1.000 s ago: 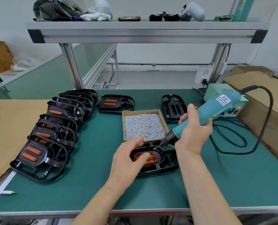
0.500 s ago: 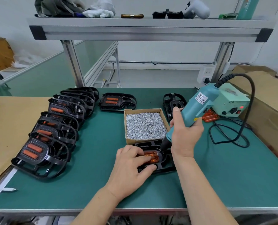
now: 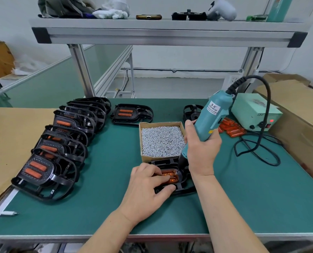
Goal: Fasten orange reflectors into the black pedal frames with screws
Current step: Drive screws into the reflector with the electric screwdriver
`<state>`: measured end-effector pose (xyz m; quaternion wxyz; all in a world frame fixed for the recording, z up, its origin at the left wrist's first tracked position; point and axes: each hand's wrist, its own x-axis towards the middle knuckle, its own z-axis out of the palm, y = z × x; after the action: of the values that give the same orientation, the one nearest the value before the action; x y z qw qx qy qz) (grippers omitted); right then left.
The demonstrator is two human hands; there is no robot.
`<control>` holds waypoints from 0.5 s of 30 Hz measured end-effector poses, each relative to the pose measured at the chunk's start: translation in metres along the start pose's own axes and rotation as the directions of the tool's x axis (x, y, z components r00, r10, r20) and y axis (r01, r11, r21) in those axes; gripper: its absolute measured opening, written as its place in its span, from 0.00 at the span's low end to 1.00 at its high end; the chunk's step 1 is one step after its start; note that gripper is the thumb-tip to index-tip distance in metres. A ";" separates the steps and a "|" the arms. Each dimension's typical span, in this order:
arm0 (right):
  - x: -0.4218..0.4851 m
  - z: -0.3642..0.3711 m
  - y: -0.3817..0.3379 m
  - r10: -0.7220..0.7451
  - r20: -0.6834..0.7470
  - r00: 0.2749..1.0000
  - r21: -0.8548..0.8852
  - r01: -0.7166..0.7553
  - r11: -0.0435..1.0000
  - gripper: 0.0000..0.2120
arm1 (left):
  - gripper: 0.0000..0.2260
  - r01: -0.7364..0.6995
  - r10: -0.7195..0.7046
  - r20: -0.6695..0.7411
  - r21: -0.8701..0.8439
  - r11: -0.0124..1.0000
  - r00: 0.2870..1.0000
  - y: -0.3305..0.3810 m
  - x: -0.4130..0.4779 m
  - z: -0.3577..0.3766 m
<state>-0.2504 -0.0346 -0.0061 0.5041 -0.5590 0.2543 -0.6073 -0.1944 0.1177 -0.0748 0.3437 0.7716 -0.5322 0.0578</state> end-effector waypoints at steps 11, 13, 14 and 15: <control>-0.004 0.003 0.006 -0.021 0.059 0.998 -0.009 0.022 1.000 0.10 | 0.16 0.010 -0.010 0.002 -0.011 1.000 1.000 0.000 0.000 0.000; -0.002 0.003 0.007 -0.008 0.046 0.999 -0.014 0.008 1.000 0.11 | 0.16 0.009 -0.009 0.009 -0.012 1.000 1.000 0.002 0.002 -0.001; -0.001 0.003 0.008 0.000 0.048 0.999 -0.018 0.001 1.000 0.12 | 0.16 0.007 -0.007 0.008 -0.010 1.000 1.000 0.002 0.002 -0.001; 0.000 0.004 0.008 0.011 0.056 0.998 -0.024 -0.010 1.000 0.13 | 0.16 0.007 -0.007 0.003 -0.006 1.000 1.000 0.001 0.003 -0.001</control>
<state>-0.2438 -0.0363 -0.0125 0.5077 -0.5805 0.2501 -0.5855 -0.1939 0.1160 -0.0723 0.3452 0.7725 -0.5303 0.0539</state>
